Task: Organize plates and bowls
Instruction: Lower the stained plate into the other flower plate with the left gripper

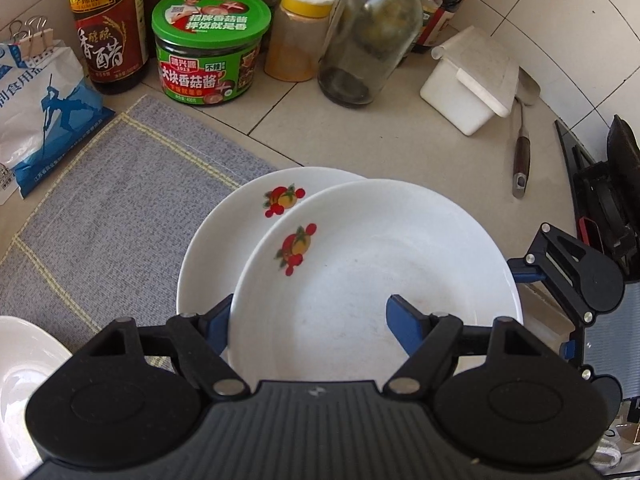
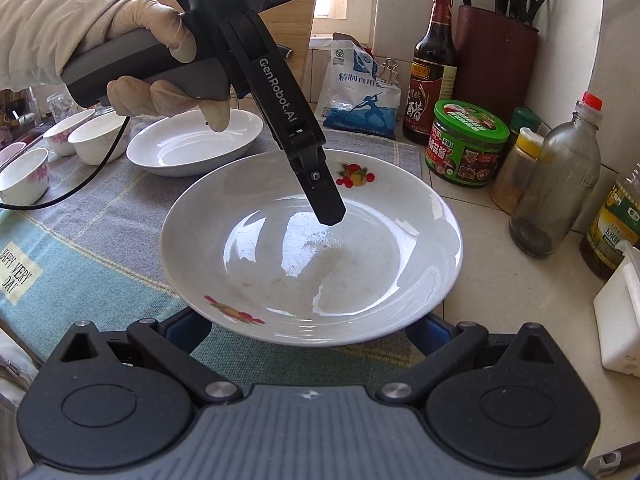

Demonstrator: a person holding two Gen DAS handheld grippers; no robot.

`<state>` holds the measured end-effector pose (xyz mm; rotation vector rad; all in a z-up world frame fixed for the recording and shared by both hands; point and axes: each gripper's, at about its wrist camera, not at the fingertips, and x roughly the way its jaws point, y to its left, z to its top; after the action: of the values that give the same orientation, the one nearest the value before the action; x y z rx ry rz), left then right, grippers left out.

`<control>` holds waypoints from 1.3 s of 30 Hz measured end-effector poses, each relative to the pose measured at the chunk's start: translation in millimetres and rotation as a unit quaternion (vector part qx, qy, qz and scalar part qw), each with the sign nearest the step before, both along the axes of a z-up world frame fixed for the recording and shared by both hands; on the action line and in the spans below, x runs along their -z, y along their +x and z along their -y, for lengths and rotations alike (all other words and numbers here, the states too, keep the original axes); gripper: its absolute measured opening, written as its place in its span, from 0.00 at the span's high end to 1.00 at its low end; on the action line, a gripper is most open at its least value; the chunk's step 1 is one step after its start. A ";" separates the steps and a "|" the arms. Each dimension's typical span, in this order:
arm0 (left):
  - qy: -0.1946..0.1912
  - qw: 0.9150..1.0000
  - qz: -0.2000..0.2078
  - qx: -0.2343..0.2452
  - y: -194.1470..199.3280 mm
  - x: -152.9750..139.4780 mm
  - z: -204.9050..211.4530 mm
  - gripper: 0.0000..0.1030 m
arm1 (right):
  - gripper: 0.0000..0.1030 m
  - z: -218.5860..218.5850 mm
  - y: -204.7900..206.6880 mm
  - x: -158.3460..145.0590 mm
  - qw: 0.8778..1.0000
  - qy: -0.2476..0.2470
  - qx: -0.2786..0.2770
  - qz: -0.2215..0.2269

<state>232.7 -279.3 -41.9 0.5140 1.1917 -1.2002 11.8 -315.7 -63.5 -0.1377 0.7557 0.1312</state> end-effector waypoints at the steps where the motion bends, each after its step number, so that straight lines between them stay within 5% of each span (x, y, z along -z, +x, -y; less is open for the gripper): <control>1: 0.001 1.000 0.000 0.000 0.4 0.5 0.9 0.25 | 0.00 0.1 0.1 0.0 1.000 -0.001 0.000 0.000; 39: 0.035 0.999 0.003 -0.015 8.9 15.4 4.1 0.25 | 0.00 6.1 -3.1 -3.5 1.000 0.024 0.017 0.006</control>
<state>241.6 -283.4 -57.4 0.5487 1.2358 -1.1344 8.7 -321.9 -59.9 -0.0802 0.7425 0.1165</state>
